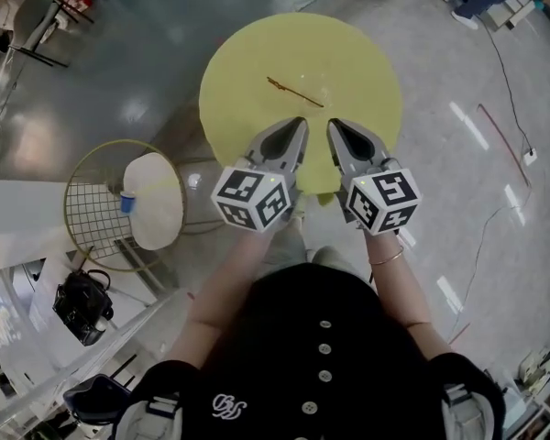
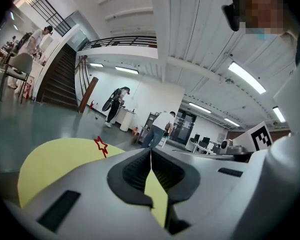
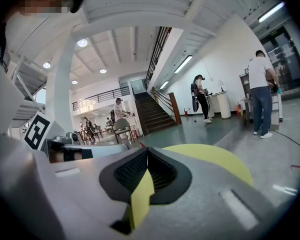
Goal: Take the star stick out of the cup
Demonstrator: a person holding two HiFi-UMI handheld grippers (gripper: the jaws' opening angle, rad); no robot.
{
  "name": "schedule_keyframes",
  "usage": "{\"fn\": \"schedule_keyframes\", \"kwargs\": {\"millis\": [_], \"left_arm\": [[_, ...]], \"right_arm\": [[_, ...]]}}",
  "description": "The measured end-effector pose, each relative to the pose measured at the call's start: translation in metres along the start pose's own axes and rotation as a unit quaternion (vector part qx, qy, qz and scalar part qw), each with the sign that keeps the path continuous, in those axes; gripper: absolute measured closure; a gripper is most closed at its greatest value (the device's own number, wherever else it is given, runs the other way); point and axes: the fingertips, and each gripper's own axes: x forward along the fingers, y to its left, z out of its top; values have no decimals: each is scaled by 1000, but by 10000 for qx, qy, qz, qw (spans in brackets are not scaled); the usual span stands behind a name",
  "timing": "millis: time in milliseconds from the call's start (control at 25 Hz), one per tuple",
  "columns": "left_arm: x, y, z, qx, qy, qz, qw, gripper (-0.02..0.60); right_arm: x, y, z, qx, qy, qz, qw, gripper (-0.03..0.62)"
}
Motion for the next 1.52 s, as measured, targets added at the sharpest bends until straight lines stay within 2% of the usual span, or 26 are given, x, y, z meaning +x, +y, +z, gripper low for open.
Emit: {"fn": "schedule_keyframes", "kwargs": {"millis": [720, 1120, 1160, 1240, 1360, 1520], "left_arm": [[29, 72, -51, -536, 561, 569, 9954, 566], [59, 85, -51, -629, 664, 335, 9952, 565], [60, 87, -52, -620, 695, 328, 9951, 559], [63, 90, -54, -681, 762, 338, 9942, 468], [65, 94, -56, -785, 738, 368, 9935, 460], [63, 101, -49, -779, 421, 456, 9950, 460]], "right_arm": [[38, -31, -41, 416, 633, -264, 9968, 589], [53, -49, -49, 458, 797, -361, 9951, 589], [55, -49, -50, 452, 819, -360, 9950, 589], [58, -50, -51, 472, 841, -363, 9947, 589], [61, -52, -52, 496, 837, -376, 9945, 589], [64, -54, -57, 495, 899, -381, 9940, 589]]}}
